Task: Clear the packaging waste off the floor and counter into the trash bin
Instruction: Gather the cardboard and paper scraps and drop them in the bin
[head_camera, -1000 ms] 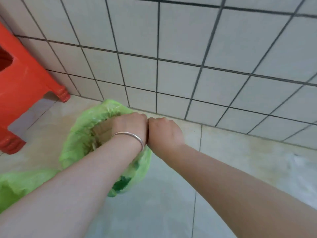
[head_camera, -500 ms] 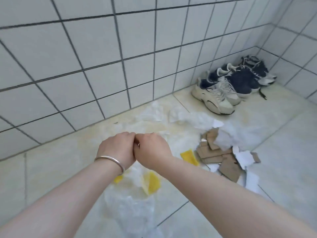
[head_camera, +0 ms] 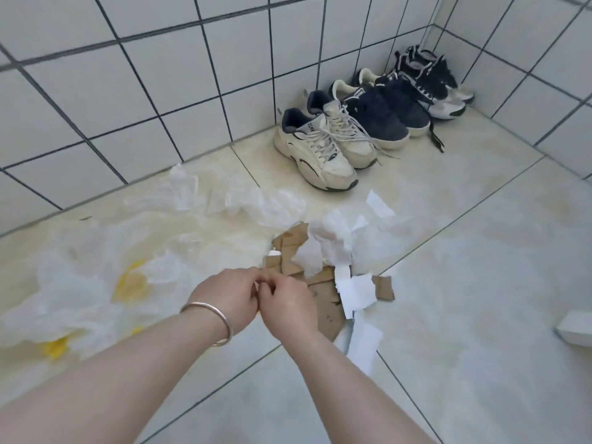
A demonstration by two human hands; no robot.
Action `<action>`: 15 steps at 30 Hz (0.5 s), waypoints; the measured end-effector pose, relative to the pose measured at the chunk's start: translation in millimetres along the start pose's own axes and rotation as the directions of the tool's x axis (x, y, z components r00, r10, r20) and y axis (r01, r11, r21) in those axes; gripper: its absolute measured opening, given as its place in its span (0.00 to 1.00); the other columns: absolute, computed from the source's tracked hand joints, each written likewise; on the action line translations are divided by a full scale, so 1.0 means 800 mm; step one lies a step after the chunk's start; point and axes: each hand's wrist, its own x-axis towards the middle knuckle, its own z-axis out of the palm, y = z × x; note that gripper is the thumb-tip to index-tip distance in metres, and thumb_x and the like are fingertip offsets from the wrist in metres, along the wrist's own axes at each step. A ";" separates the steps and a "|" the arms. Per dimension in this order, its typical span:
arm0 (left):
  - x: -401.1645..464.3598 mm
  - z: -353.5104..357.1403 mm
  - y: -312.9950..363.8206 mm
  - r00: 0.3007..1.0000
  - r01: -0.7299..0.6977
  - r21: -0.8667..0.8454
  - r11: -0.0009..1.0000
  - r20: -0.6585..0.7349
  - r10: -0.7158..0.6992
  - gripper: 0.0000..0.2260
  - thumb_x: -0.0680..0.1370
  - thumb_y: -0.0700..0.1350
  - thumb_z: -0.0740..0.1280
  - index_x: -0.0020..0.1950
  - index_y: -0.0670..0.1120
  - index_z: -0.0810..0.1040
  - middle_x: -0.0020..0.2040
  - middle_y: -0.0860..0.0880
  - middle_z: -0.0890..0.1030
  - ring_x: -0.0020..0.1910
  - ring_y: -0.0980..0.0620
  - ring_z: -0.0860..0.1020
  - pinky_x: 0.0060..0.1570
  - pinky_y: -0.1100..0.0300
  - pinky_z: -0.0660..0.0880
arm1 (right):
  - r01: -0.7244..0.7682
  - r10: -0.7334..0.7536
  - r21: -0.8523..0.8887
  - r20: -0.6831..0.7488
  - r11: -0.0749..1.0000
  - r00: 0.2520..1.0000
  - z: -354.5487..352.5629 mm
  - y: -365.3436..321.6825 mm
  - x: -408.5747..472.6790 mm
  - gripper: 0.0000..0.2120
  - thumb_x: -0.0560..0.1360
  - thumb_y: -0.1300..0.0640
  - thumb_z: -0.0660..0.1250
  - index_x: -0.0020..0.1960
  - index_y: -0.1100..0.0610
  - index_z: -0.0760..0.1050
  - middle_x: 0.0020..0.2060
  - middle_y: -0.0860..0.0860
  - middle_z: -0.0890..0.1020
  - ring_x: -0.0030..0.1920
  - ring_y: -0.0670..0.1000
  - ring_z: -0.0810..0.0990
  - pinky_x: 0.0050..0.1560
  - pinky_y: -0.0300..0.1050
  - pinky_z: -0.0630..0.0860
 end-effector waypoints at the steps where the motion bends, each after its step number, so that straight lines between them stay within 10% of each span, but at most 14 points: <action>1: 0.005 0.003 0.001 1.000 0.003 -0.025 1.000 0.010 -0.003 0.15 0.75 0.44 0.58 0.57 0.59 0.75 0.54 0.54 0.81 0.54 0.47 0.79 0.52 0.55 0.76 | -0.008 0.008 0.011 0.005 1.000 1.000 0.001 0.004 0.004 0.14 0.77 0.54 0.55 0.53 0.49 0.79 0.48 0.54 0.83 0.51 0.57 0.79 0.39 0.43 0.67; 10: 0.088 0.050 -0.010 0.996 0.080 -0.104 0.991 0.041 -0.076 0.16 0.76 0.45 0.58 0.62 0.52 0.73 0.60 0.50 0.77 0.59 0.47 0.76 0.58 0.55 0.73 | -0.323 0.342 0.115 -0.250 0.940 0.906 -0.024 0.096 0.041 0.09 0.75 0.56 0.58 0.51 0.51 0.76 0.44 0.48 0.81 0.45 0.52 0.78 0.44 0.45 0.74; 15: 0.163 0.072 -0.008 0.989 0.138 -0.256 0.957 -0.022 -0.148 0.15 0.76 0.47 0.62 0.63 0.49 0.72 0.64 0.46 0.71 0.62 0.45 0.72 0.57 0.54 0.71 | -0.497 0.498 0.116 -0.400 0.860 0.770 -0.051 0.156 0.061 0.15 0.74 0.59 0.62 0.61 0.57 0.71 0.58 0.54 0.73 0.57 0.56 0.74 0.49 0.45 0.69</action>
